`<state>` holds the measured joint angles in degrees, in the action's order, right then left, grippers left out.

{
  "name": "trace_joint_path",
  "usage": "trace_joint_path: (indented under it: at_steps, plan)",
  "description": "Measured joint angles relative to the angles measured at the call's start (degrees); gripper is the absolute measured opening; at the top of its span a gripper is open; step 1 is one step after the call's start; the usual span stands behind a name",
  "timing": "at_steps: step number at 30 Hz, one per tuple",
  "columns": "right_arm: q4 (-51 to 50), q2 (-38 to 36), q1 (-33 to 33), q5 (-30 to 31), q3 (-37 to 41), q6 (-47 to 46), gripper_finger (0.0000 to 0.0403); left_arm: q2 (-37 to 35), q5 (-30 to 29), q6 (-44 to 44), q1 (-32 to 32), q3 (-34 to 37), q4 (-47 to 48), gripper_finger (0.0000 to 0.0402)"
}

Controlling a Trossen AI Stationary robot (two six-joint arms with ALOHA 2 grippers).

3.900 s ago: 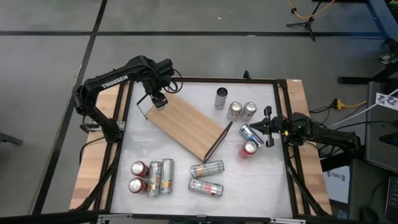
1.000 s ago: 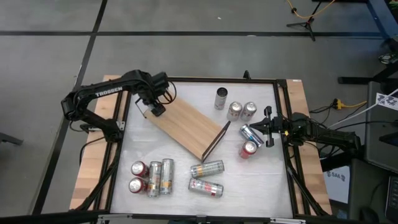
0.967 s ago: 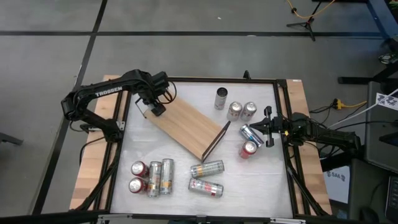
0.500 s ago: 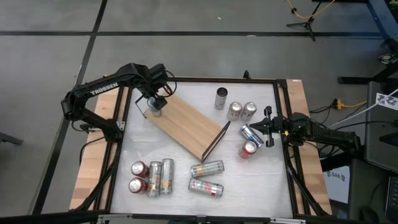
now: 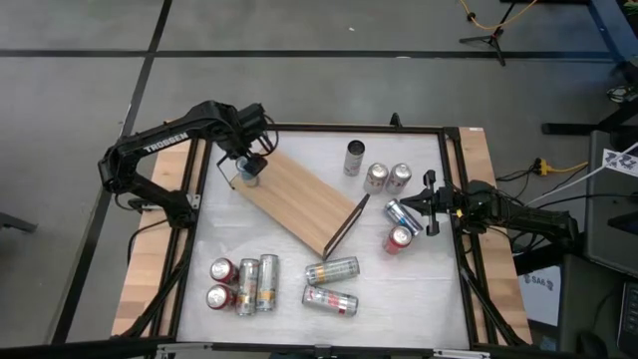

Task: Place canned beverage on shelf
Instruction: Put the left blue soda can on the shelf

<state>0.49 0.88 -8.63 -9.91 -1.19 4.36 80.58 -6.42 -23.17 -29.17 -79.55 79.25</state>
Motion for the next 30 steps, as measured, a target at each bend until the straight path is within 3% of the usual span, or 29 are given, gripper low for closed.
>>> trace_joint_path:
  at_steps: [15, 30]
  plan:
    - [0.0, 0.0, 0.0, 0.0, 0.0, 0.0, 0.0001, 0.0, 0.1, -12.3, 1.1, 0.0, 0.1, 0.0325]
    - [0.0, 0.0, 0.0, 0.0, 0.0, 0.0, 0.0001, 0.0, -2.1, -17.3, 4.2, 0.0, 1.6, 0.0314]
